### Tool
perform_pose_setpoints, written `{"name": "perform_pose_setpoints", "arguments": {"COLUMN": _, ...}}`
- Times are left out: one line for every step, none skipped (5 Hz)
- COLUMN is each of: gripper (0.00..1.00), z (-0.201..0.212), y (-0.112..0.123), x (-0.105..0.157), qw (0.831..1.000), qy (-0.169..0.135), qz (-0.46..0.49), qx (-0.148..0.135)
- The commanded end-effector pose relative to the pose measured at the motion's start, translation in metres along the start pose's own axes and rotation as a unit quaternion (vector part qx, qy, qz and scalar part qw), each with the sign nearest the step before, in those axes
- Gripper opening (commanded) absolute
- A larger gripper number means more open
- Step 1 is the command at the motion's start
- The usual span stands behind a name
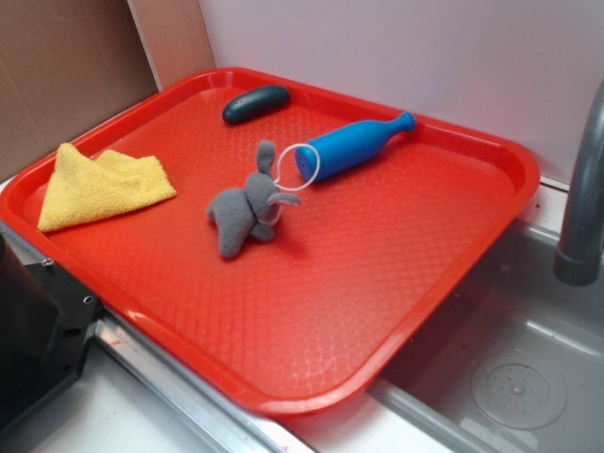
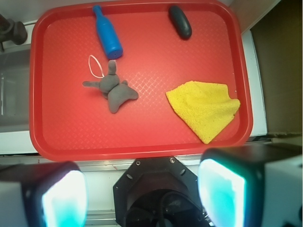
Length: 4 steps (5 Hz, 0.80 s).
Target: Grab the blue bottle.
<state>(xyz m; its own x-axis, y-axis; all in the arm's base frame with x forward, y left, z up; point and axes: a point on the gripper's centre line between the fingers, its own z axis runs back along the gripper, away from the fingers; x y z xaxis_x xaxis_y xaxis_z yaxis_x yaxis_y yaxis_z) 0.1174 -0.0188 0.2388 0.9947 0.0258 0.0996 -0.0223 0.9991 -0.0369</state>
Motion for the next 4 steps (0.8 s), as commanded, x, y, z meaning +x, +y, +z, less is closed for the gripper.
{"name": "perform_pose_setpoints", "arguments": {"gripper": 1.00, "z": 0.000, "y": 0.000, "x": 0.000, "qw": 1.000, "qy": 0.000, "qz": 0.000, "qx": 0.000}}
{"name": "perform_pose_setpoints", "arguments": {"gripper": 1.00, "z": -0.011, "y": 0.003, "x": 0.013, "qw": 0.999, "qy": -0.014, "qz": 0.035, "qx": -0.003}}
{"name": "perform_pose_setpoints", "arguments": {"gripper": 1.00, "z": -0.032, "y": 0.003, "x": 0.035, "qw": 0.996, "qy": -0.045, "qz": 0.074, "qx": -0.023}}
{"name": "perform_pose_setpoints", "arguments": {"gripper": 1.00, "z": -0.057, "y": -0.003, "x": 0.060, "qw": 0.995, "qy": -0.080, "qz": 0.048, "qx": -0.036}}
